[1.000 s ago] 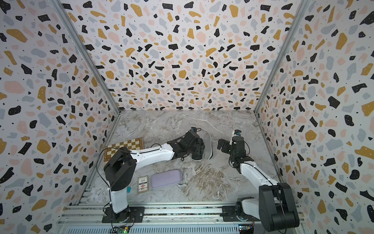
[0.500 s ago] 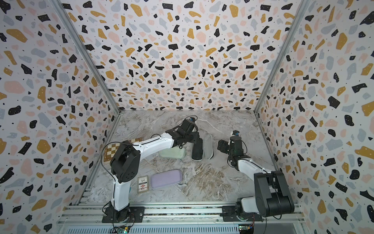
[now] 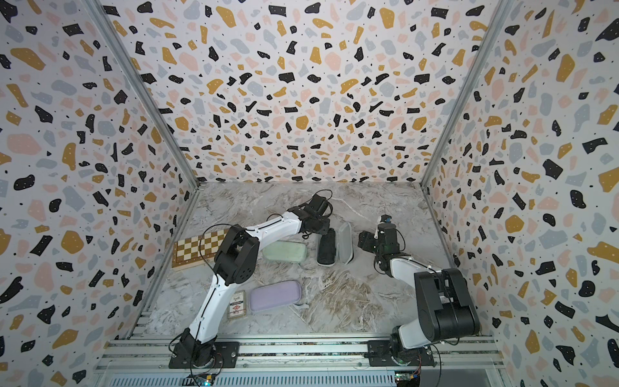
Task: Put umbrellas into zippered umbrella sleeves
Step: Close the umbrella sleeve at the center of the board.
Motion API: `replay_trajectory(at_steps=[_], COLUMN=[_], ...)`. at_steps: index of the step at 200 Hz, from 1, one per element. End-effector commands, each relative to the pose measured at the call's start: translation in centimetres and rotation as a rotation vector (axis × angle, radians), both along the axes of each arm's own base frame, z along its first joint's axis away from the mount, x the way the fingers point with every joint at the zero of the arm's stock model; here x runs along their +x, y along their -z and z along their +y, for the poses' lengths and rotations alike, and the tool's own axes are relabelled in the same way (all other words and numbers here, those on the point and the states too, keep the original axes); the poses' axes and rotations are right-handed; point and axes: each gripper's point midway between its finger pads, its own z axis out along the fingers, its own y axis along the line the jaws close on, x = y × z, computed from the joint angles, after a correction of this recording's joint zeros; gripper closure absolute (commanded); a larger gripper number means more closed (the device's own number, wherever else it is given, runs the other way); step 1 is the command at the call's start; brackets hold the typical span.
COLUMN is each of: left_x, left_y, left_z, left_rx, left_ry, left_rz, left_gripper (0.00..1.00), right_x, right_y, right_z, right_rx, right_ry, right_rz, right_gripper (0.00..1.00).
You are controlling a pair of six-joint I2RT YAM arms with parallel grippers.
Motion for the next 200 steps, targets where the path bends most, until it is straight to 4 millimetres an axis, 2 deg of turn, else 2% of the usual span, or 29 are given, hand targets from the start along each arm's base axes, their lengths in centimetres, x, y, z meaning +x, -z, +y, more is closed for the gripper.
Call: replay_trajectory(at_steps=[1,39,61,87,119,150,200], left_x=[-1.8,-2.3,-2.5,-3.0,-4.3,-6.4,-9.6], left_y=[-1.4,-1.9,-2.2,-3.1,-5.0,-6.4,-8.3], left_z=[1.2,1.2,0.9,1.2,2.6,4.6,7.0], left_rx=[-0.013,-0.019,-0.033,-0.036,-0.061,-0.071,-0.134], left_ry=[-0.025,-0.008,0.0,0.002,-0.01,-0.016,-0.007], left_rz=[0.011,0.017,0.014,0.01,-0.02,-0.041,-0.084], left_gripper=[0.66,0.65,0.56,0.54,0.52,0.52,0.57], right_x=[1.0,0.9,0.9,0.6,0.4,0.4,-0.4], right_y=[-1.7,-1.3,-1.0,-1.4,-2.4,-2.5,-1.4], right_z=[1.0,2.1,2.9,3.8,4.7,5.0,9.2], right_rx=[-0.003,0.003,0.012,0.036,0.051,0.046,-0.01], right_ry=[-0.038,-0.077,-0.108,-0.146,-0.179,-0.187,-0.291], right_rz=[-0.048,-0.039,-0.031,-0.042,-0.082,-0.087,-0.071], right_gripper=[0.23,0.22,0.22,0.22,0.22,0.22,0.2])
